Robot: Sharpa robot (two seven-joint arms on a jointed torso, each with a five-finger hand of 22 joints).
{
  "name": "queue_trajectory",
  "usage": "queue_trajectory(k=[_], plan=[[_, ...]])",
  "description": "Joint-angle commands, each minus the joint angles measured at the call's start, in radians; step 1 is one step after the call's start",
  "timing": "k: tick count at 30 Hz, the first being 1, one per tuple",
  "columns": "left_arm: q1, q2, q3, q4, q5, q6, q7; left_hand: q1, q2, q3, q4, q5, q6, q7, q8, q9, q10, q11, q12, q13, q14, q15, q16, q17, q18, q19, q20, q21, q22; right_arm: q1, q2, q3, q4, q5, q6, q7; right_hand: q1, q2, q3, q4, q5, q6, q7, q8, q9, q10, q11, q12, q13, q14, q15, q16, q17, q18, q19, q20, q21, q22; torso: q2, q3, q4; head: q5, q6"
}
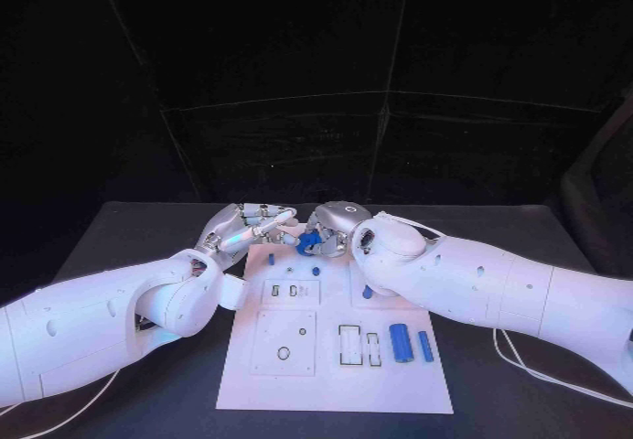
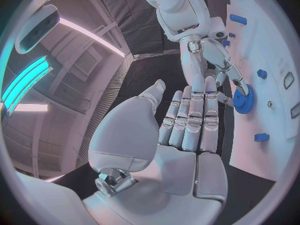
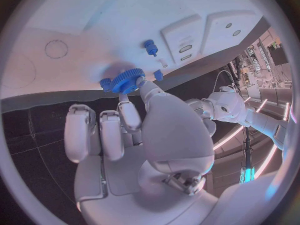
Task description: Assemble the parts on the task board
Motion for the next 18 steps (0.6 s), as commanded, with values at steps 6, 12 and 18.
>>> queue_trajectory(k=[6,12,18], plan=[[0.002,0.0,0.001,0.001,-0.003,0.012,0.004,0.002,0.006,0.0,-0.004,0.0,0.003,0.003,-0.004,-0.001,0.007,0.0,-0.004,-0.001,-0.002,0.0,-0.006,0.001,0.006,0.007,0.002,-0.005,-0.002,-0.002,-0.001,-0.002,-0.003,-0.025,-0.011,-0.041,-0.013,-0.011,0.006,-0.004,-0.014,-0.022,0.004,-0.013,0.001,-0.01,0.004,-0.011,-0.005,0.065,0.011,-0.006,0.073,-0.02,-0.001,0.009,0.001,0.028,-0.001,-0.0006,-0.0001,-0.001,-0.001],[0.002,-0.001,0.001,0.001,-0.003,0.012,0.004,0.002,0.006,0.0,-0.004,0.0,0.003,0.003,-0.004,-0.001,0.007,0.0,-0.004,-0.001,-0.002,0.0,-0.006,0.001,0.006,0.007,0.002,-0.005,-0.002,-0.002,-0.004,-0.003,-0.004,-0.026,0.01,-0.042,-0.034,-0.031,-0.008,0.002,-0.012,-0.043,0.008,-0.028,0.001,-0.029,0.008,-0.041,-0.03,0.064,0.015,-0.008,0.07,-0.019,-0.005,0.014,-0.002,0.022,0.0,-0.0005,-0.0006,-0.001,-0.002],[0.002,0.0,0.001,0.0,-0.003,0.013,0.003,0.002,0.006,0.0,-0.004,0.0,0.003,0.003,-0.004,-0.001,0.007,0.0,-0.004,-0.001,-0.002,0.0,-0.006,0.001,0.006,0.007,0.002,-0.005,-0.002,-0.002,-0.003,-0.003,-0.004,-0.02,0.04,-0.035,-0.135,-0.063,-0.09,0.082,-0.066,-0.09,0.02,-0.062,0.002,-0.048,0.021,-0.075,-0.061,0.064,0.027,-0.009,0.069,-0.017,-0.012,0.024,-0.008,0.013,0.0,-0.0002,-0.0004,-0.001,-0.002]])
